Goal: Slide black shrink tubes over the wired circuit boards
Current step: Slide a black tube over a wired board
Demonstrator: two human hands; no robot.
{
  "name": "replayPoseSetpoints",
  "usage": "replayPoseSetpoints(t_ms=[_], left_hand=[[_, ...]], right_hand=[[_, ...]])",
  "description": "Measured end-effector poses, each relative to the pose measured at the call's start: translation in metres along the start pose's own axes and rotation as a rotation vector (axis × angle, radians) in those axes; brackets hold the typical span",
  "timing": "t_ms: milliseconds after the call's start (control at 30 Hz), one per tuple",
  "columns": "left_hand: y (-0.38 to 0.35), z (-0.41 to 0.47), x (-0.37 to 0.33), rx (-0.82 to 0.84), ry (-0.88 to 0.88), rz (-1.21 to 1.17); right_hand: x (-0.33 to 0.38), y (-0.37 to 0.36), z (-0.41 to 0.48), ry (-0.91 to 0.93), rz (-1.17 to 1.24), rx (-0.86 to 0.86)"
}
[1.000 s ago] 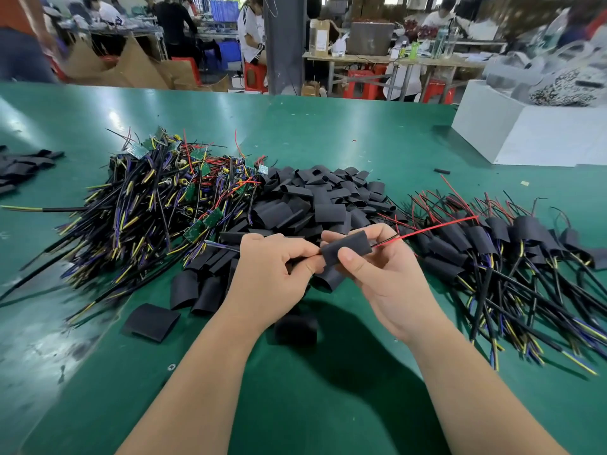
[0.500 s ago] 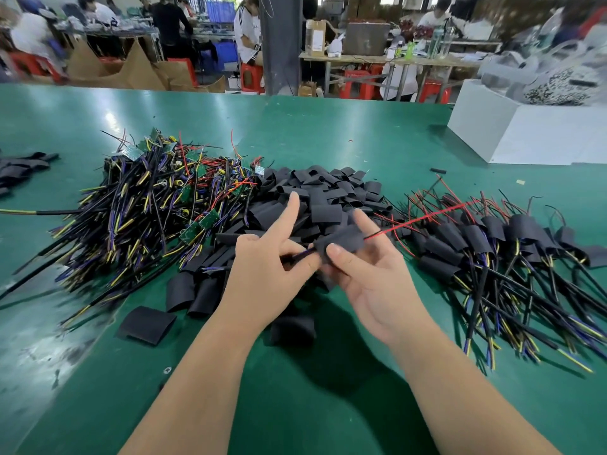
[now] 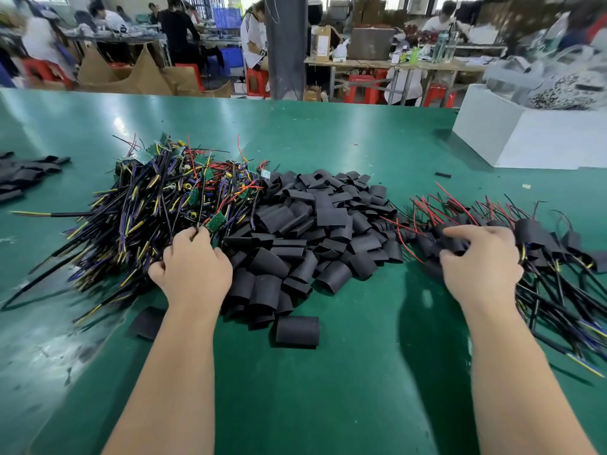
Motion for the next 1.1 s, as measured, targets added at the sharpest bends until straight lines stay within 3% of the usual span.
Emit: replayPoseSetpoints(t_ms=[167, 433, 667, 867, 1000, 1100], left_hand=[[0.01, 0.009, 0.009, -0.149, 0.053, -0.071], [0.005, 0.023, 0.014, -0.185, 0.104, -0.025], [0.002, 0.022, 0.0, -0.249, -0.006, -0.048], [0.026, 0.013, -0.005, -0.462, -0.038, -0.186], [0.051, -0.002, -0.013, -0.611, -0.223, -0.51], [0.06, -0.02, -0.033, -0.578, -0.483, -0.685]], right_hand=[[0.023, -0.01, -0.017, 0.121, 0.007, -0.031], [0.036, -0.024, -0.03, 0.178, 0.089, 0.045], [0.041, -0.029, -0.038, 0.188, 0.115, 0.086], [0.05, -0.03, -0.043, 0.249, 0.197, 0.1], [0.058, -0.039, -0.051, 0.291, 0.297, 0.189], [0.065, -0.052, -0.06, 0.314, 0.317, 0.268]])
Point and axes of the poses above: each hand's wrist, its own z-axis towards the middle knuckle, its own y-axis out of the back of the hand, x = y × z, the point moved 7 cm from there along z, towards the middle knuckle, and after that the axes turned 8 degrees about z, right-handed, at the moved point
